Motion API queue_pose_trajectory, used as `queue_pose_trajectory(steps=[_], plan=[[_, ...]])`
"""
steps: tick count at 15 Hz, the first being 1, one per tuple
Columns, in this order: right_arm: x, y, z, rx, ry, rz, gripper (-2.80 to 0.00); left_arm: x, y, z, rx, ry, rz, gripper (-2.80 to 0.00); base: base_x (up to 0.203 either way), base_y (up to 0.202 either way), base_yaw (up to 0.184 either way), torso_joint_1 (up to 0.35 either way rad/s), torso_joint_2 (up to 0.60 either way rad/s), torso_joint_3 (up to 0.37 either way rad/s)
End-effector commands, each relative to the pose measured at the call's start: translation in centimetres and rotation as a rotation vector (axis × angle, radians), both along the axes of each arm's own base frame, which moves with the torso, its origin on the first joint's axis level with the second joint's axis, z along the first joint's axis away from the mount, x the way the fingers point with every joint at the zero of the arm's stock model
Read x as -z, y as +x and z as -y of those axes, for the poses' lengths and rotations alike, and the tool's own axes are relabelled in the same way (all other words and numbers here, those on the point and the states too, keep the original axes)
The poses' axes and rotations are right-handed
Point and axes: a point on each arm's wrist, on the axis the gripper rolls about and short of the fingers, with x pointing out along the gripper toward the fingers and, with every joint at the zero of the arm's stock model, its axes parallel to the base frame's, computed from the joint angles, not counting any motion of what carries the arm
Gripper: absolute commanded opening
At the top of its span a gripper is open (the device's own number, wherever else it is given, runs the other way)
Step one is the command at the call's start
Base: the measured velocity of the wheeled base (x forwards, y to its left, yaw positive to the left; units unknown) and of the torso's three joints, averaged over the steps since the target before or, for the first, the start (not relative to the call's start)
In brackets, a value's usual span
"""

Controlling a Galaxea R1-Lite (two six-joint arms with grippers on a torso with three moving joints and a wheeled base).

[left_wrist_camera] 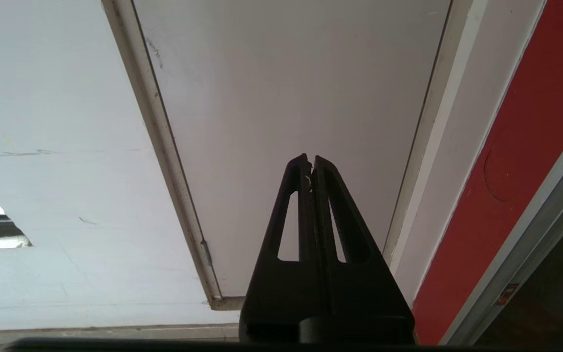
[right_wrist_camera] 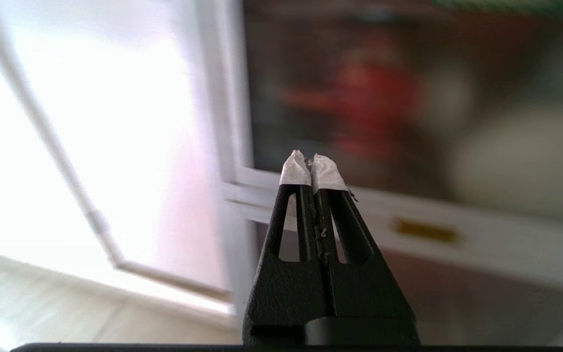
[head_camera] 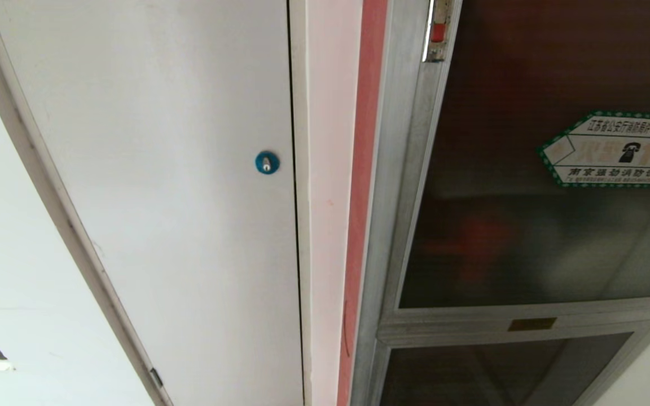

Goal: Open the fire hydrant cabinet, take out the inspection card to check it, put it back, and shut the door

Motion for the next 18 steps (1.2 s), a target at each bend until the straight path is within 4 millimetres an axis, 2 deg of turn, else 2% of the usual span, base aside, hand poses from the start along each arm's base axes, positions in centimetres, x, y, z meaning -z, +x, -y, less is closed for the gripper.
queue_pose_trajectory(steps=[1, 4, 7, 11, 13, 18], plan=[[-3.8, 4.5, -0.3, -0.143, 0.007, -0.108, -2.8, 0.2, 0.1, 0.0, 0.0, 0.0, -0.007, -2.8, 0.0, 0.0, 0.0, 0.0, 0.0, 0.0], [-7.8, 9.1, -0.7, -0.314, 0.018, -0.146, -2.8, 0.2, 0.1, 0.0, 0.0, 0.0, -0.007, -2.8, 0.0, 0.0, 0.0, 0.0, 0.0, 0.0], [-11.7, 14.0, -1.9, -0.432, 0.02, -0.169, -2.8, 0.2, 0.1, 0.0, 0.0, 0.0, -0.009, -2.8, 0.0, 0.0, 0.0, 0.0, 0.0, 0.0], [-14.7, 19.8, -6.1, -0.466, -0.006, -0.193, -2.8, 0.2, 0.1, 0.0, 0.0, 0.0, -0.008, -2.8, 0.0, 0.0, 0.0, 0.0, 0.0, 0.0], [-16.0, 21.4, -7.4, -0.428, -0.014, -0.163, -2.8, 0.2, 0.1, 0.0, 0.0, 0.0, -0.007, -2.8, 0.0, 0.0, 0.0, 0.0, 0.0, 0.0], [-18.4, 24.6, -8.8, -0.419, -0.008, -0.097, -2.8, 0.2, 0.1, 0.0, 0.0, 0.0, -0.009, -2.8, 0.0, 0.0, 0.0, 0.0, 0.0, 0.0]])
